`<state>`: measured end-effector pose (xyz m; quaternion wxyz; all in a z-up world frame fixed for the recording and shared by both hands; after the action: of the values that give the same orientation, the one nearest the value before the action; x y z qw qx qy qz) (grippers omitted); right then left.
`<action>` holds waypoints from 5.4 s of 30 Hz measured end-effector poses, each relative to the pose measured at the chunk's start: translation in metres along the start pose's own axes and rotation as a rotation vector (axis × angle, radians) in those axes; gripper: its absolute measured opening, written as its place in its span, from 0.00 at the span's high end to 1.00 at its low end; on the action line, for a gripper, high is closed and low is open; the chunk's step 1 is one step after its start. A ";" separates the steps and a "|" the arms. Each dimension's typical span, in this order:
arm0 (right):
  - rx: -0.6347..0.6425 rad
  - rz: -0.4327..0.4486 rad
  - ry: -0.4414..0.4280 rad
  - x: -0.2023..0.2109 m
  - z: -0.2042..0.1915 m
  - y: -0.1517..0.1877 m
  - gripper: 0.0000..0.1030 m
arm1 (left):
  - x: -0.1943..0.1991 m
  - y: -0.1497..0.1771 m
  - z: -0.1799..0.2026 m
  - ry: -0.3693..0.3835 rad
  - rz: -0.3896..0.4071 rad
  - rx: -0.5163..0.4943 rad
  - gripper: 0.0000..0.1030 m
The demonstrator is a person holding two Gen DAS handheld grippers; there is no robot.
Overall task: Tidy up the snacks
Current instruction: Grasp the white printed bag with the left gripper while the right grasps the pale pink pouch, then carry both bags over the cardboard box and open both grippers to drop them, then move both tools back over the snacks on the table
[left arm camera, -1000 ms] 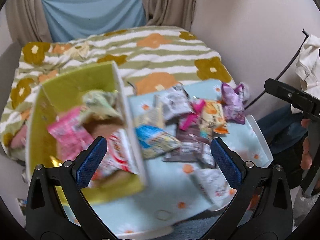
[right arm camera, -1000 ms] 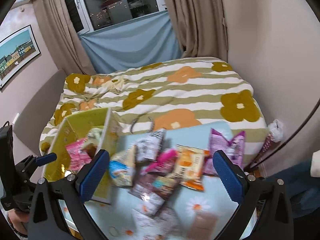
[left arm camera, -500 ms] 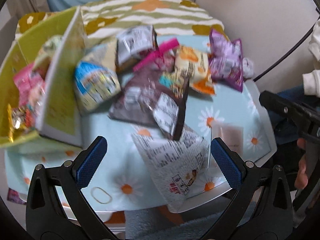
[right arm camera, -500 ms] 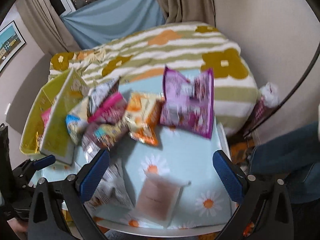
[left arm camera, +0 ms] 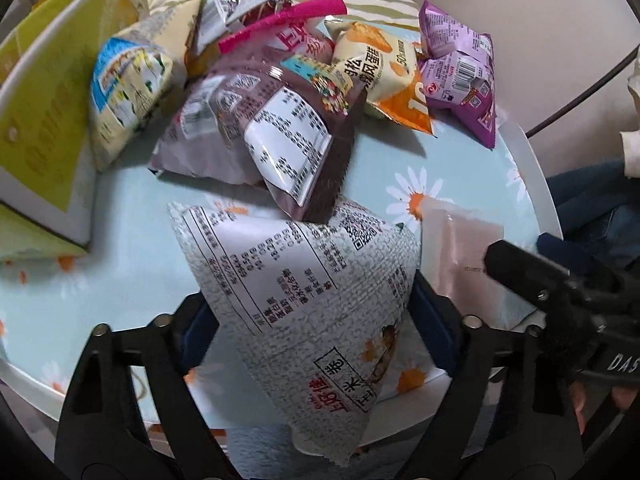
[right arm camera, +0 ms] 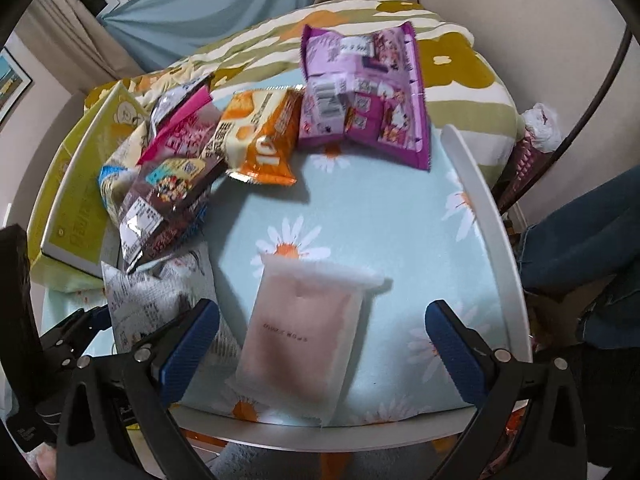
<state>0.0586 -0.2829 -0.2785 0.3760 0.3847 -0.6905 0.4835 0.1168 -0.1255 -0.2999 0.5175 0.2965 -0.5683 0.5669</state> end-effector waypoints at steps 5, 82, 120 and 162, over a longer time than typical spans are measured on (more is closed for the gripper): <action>0.004 -0.005 -0.002 -0.007 -0.005 0.004 0.04 | -0.001 0.005 -0.001 0.007 0.011 0.005 0.34; 0.374 0.225 -0.272 0.037 -0.323 -0.156 0.44 | 0.189 -0.166 -0.299 -0.178 0.348 0.065 0.46; 0.313 0.032 -0.145 -0.093 -0.371 -0.152 0.11 | 0.137 -0.128 -0.346 -0.161 0.241 0.051 0.00; 0.045 0.370 0.023 0.116 -0.120 -0.140 0.00 | 0.164 -0.117 -0.093 -0.016 0.297 -0.215 0.00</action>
<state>0.1529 -0.2201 -0.0922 0.2796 0.2540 -0.7341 0.5643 0.2015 -0.0169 -0.1252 0.4522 0.1570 -0.6673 0.5705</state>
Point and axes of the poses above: each gripper's, at about its wrist camera, not at the fingertips, and x roughly against the way its jaws point, z to its right, y to its underside, the point moved 6 cm from there along -x, roughly the way its jaws point
